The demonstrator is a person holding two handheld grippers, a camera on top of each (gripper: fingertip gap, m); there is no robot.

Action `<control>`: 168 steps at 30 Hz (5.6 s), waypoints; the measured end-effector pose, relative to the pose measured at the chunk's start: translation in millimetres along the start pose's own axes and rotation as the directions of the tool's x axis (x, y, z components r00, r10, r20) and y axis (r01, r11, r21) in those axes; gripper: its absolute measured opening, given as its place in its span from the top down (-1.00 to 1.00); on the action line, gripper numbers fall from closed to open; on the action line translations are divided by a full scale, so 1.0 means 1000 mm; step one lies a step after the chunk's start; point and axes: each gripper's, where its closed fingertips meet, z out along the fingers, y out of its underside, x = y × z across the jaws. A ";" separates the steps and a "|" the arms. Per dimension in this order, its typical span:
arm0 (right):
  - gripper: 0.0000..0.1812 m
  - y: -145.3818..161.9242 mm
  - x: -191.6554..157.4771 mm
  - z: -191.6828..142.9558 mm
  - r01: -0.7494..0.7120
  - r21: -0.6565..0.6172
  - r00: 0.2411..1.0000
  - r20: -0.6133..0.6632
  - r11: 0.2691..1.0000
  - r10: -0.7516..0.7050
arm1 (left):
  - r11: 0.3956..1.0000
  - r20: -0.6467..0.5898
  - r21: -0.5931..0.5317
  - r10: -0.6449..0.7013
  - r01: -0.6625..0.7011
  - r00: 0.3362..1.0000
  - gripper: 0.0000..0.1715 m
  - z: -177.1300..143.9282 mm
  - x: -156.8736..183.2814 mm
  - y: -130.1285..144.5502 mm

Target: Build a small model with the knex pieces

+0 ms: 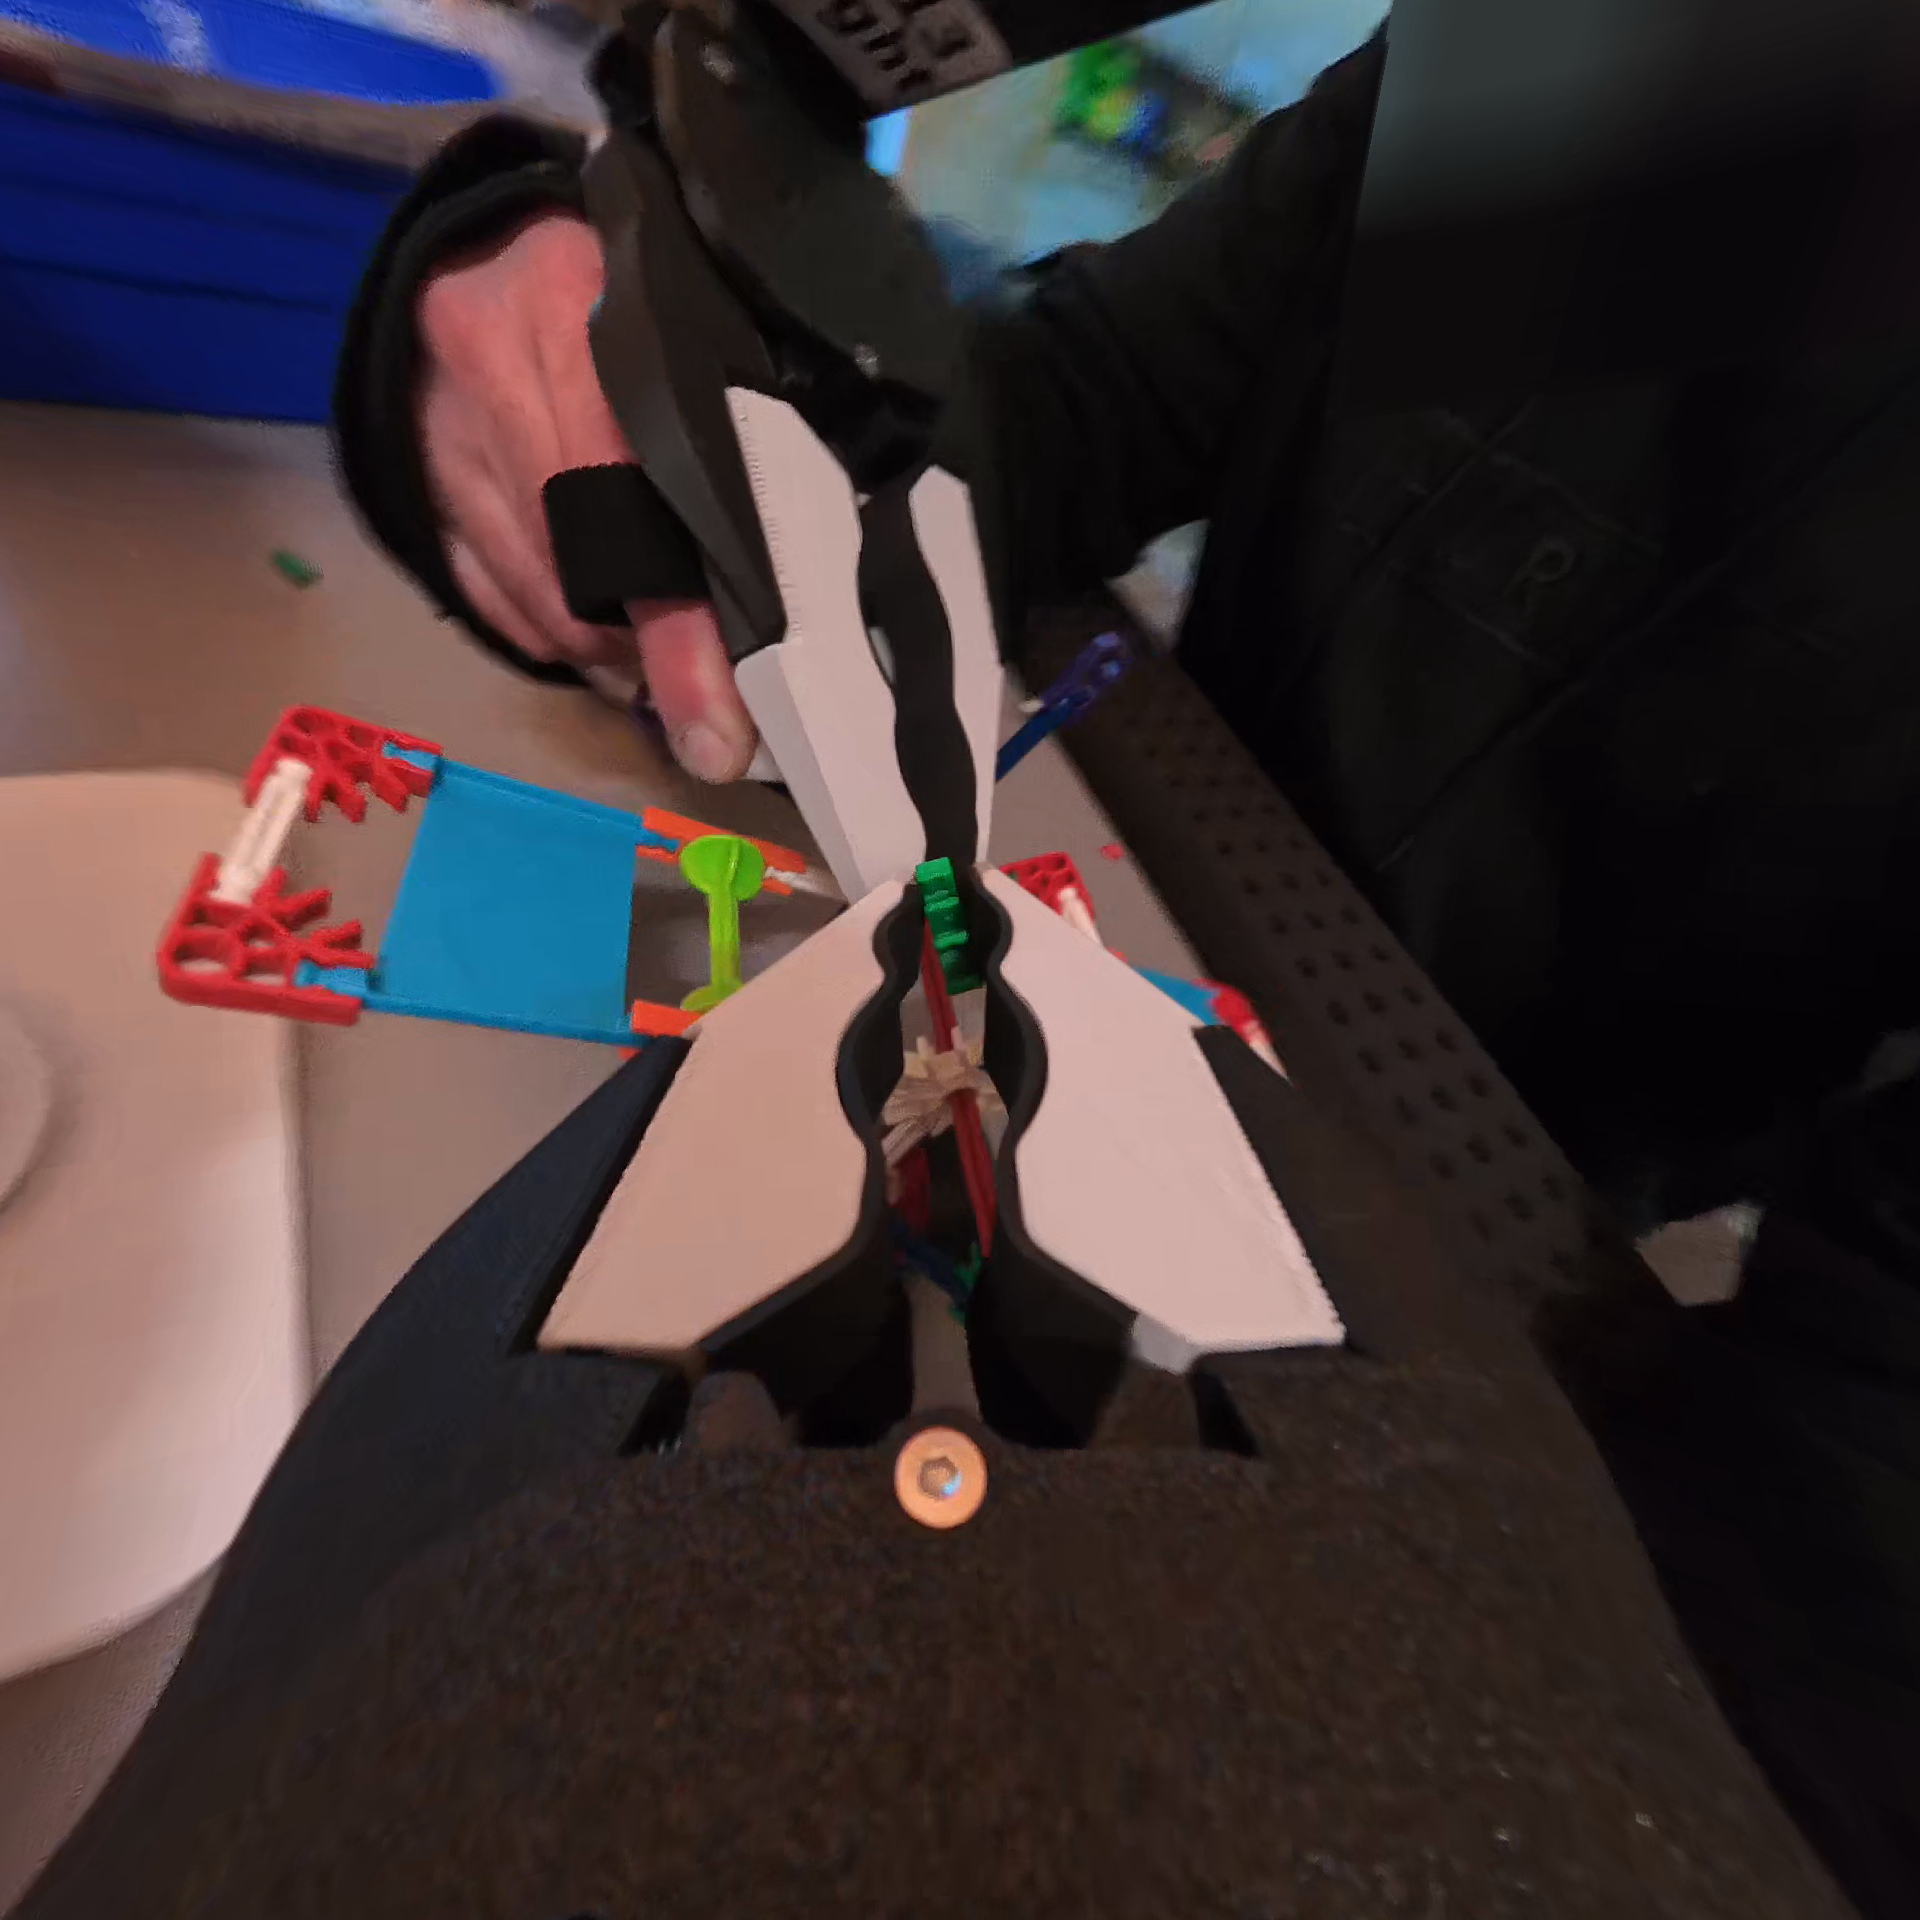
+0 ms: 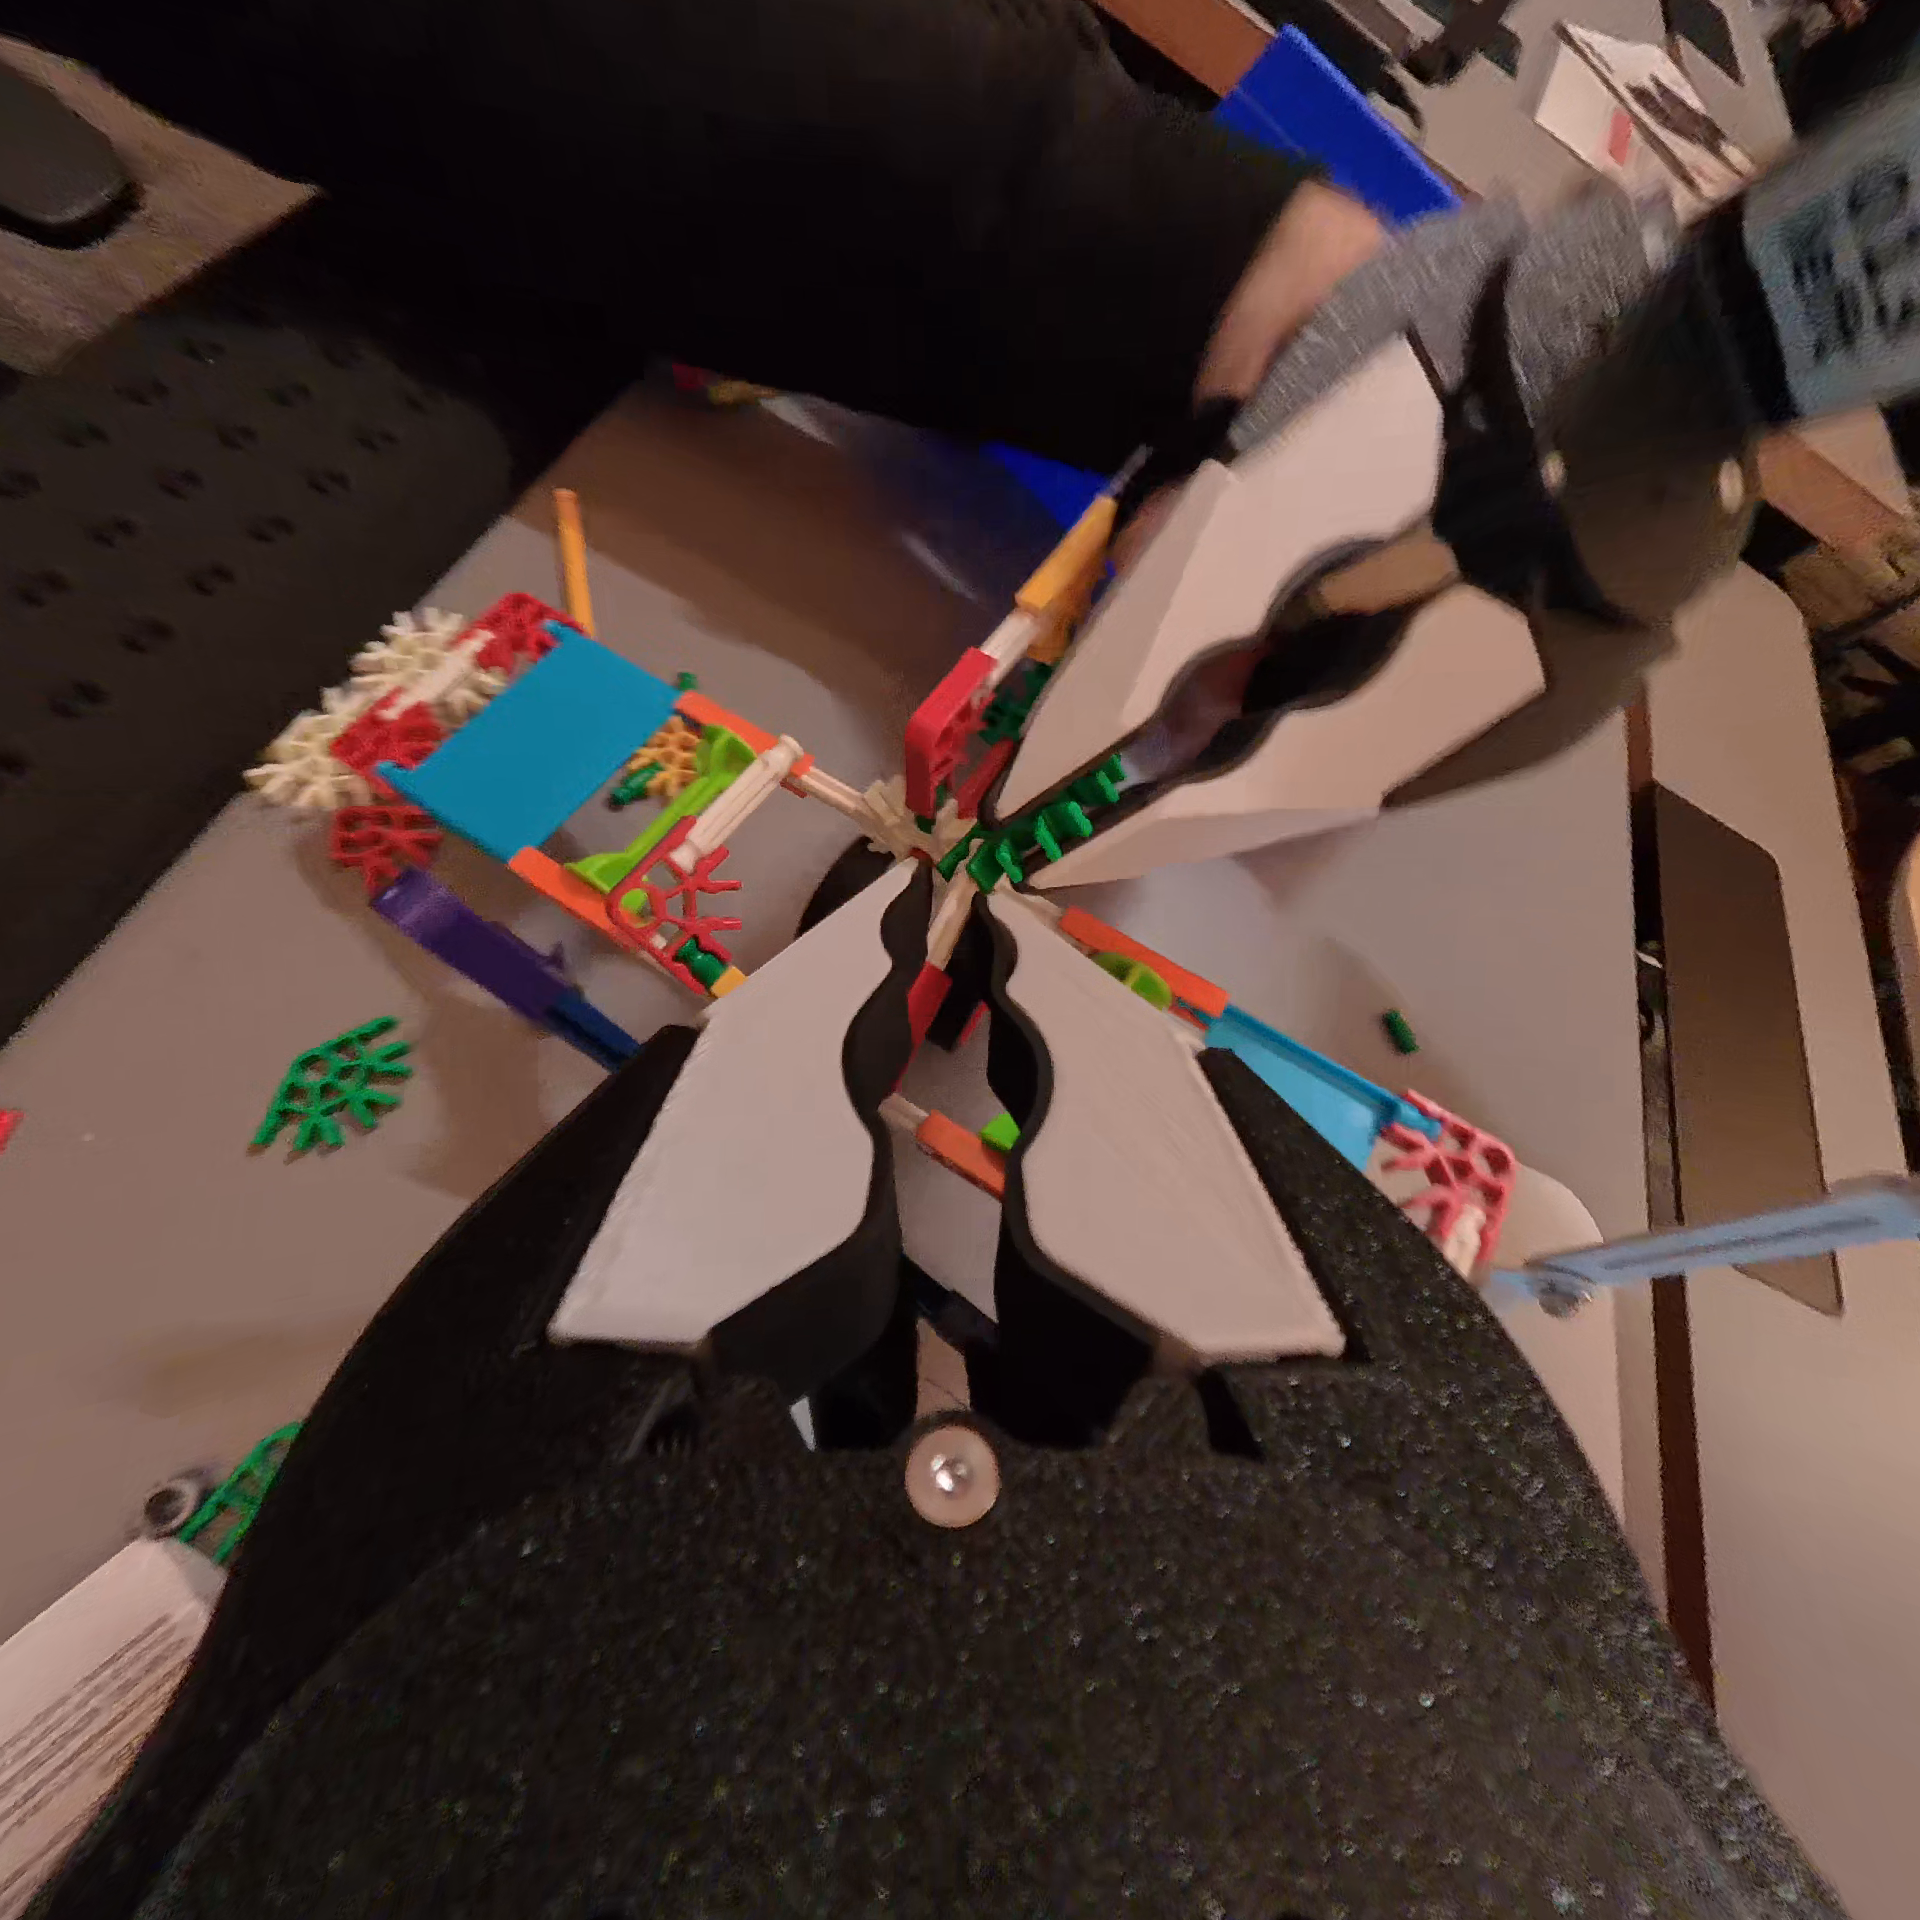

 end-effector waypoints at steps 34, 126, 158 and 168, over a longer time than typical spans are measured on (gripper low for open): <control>0.97 0.031 0.072 0.008 -0.267 -0.167 0.881 -0.440 0.949 0.170 | 0.896 0.851 -0.334 0.154 0.292 0.503 0.81 -0.041 -0.054 0.007; 0.48 0.015 0.029 -0.157 -0.322 -0.132 0.865 -0.443 0.938 0.235 | 0.999 0.923 -0.016 0.035 -0.052 0.384 0.94 -0.068 0.017 -0.046; 0.59 0.133 -0.036 -0.196 -0.519 0.172 0.681 -0.509 0.837 0.526 | 0.898 0.364 -0.430 0.263 -0.089 0.893 0.87 0.201 0.026 0.048; 0.58 0.135 -0.029 -0.207 -0.525 0.236 0.642 -0.521 0.818 0.563 | 0.925 0.401 -0.347 0.294 -0.153 0.867 0.85 0.198 0.026 0.027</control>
